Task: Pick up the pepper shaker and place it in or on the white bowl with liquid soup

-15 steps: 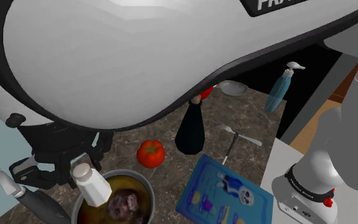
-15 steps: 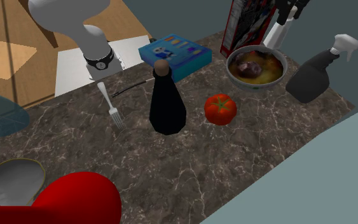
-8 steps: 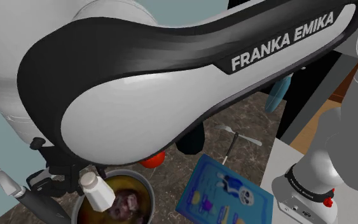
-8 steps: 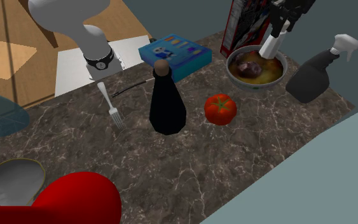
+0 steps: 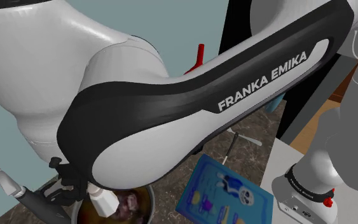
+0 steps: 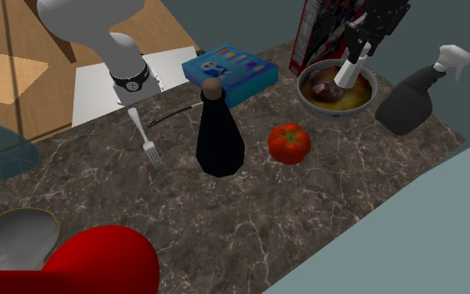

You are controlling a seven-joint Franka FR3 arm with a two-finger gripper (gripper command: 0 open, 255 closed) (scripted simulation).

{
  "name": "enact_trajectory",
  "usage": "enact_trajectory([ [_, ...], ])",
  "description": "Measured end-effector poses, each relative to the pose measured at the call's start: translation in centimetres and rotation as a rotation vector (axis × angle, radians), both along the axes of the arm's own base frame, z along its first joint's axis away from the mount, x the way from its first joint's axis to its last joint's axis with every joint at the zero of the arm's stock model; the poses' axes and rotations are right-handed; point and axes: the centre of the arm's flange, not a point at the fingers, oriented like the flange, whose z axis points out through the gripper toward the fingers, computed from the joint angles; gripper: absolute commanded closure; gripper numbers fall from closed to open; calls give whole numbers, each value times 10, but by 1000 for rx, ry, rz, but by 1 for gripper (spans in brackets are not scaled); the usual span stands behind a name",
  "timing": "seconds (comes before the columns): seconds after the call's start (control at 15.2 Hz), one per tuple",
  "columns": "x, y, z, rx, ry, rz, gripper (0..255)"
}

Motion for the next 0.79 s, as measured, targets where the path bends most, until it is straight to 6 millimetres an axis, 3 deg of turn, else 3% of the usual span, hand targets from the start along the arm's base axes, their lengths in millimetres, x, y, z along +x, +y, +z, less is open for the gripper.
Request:
enact_trajectory([
  [0.33,-1,1,-1,3,-1,1,255],
  [0.4,0,0,-1,3,-2,1,0],
  [0.79,1,0,-2,0,0,0,0],
])
